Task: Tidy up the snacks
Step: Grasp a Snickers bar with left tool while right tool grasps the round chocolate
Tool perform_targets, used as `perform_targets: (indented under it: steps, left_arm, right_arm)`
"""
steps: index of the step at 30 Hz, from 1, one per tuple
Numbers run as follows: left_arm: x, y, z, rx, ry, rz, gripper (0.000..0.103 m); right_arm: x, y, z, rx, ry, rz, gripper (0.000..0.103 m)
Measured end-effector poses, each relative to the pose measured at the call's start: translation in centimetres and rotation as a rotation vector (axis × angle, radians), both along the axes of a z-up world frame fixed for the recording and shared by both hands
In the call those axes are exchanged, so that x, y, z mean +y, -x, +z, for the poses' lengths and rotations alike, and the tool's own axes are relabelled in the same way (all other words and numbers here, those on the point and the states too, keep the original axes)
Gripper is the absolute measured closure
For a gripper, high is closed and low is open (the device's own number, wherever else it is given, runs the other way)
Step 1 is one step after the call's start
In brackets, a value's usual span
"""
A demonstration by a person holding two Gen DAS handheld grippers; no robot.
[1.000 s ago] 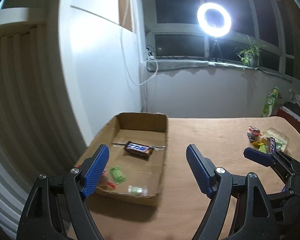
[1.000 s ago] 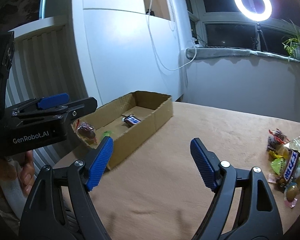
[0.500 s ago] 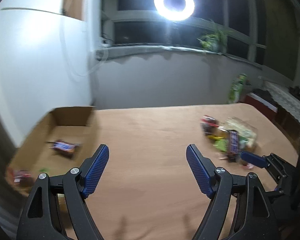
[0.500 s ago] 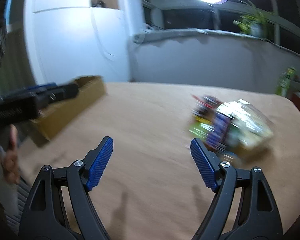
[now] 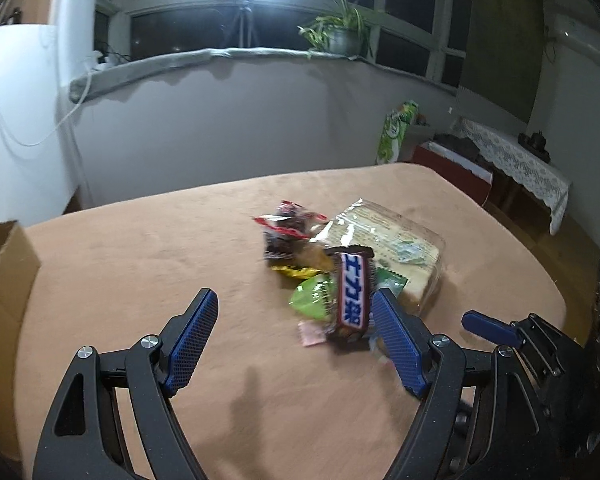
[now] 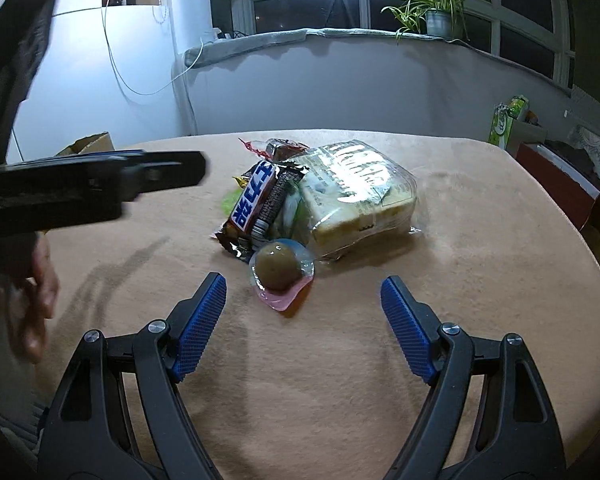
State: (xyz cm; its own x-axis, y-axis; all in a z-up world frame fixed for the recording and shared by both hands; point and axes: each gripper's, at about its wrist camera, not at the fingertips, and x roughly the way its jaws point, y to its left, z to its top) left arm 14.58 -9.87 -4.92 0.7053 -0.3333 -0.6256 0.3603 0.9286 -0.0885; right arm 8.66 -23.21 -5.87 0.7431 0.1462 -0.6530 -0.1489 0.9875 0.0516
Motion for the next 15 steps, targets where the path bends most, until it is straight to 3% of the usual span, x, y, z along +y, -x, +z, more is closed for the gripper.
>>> perform_targets:
  steps: [5, 8, 15]
  left_arm:
    - [-1.8, -1.0, -1.1, 0.015, -0.029, -0.038, 0.025]
    - [-2.5, -1.3, -1.6, 0.034, -0.020, -0.072, 0.032]
    - [-3.8, -2.3, -2.7, 0.097, -0.047, -0.140, 0.063]
  right_arm:
    - [1.1, -0.9, -0.5, 0.017, 0.031, 0.019, 0.023]
    - [1.5, -1.5, -0.9, 0.029, 0.042, 0.019, 0.034]
    - [1.7, -2.0, -1.1, 0.030, 0.056, 0.020, 0.056]
